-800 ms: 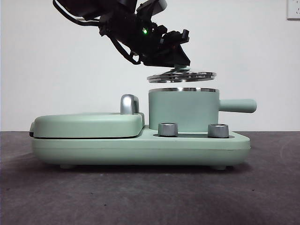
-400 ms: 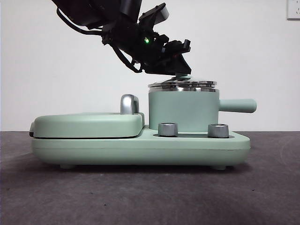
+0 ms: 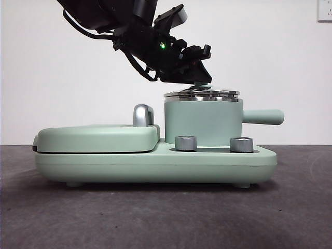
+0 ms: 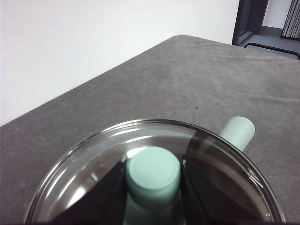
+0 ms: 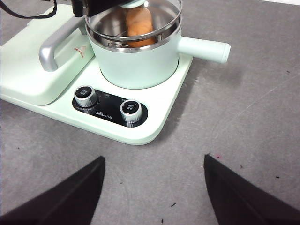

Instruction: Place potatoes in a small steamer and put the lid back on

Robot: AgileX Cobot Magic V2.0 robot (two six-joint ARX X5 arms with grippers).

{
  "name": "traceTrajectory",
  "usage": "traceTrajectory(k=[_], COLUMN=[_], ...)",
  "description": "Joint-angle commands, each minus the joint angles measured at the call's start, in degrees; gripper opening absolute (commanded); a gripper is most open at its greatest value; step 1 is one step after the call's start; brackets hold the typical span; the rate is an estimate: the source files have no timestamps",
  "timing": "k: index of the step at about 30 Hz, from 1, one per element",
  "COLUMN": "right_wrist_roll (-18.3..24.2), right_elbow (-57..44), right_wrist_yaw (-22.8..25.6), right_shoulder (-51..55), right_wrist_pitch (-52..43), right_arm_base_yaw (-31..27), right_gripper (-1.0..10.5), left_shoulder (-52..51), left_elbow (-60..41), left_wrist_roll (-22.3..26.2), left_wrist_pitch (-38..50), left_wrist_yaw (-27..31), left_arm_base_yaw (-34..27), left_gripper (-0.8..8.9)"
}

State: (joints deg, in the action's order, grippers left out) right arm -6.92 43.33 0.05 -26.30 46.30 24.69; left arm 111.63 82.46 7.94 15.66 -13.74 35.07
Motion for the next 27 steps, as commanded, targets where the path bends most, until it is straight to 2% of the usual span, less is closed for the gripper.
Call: traceTrajectory(k=[1, 27], right_wrist_roll=[-0.59, -0.66], right_elbow=[0.15, 0.15], right_wrist_yaw=[0.74, 1.75], right_shoulder=[-0.15, -0.15], right_wrist_pitch=[0.44, 0.87], right_arm_base_yaw=[0.31, 0.31], right_gripper=[3.3, 3.3], left_shoulder=[1.44, 1.66], left_elbow=[2.12, 2.14], left_wrist_roll=[0.28, 0.39], left_wrist_pitch=[1.18, -2.67], left_wrist_yaw=[-0.76, -2.58], left_arm_base_yaw=[0.52, 0.52], left_gripper=[0.14, 0.15])
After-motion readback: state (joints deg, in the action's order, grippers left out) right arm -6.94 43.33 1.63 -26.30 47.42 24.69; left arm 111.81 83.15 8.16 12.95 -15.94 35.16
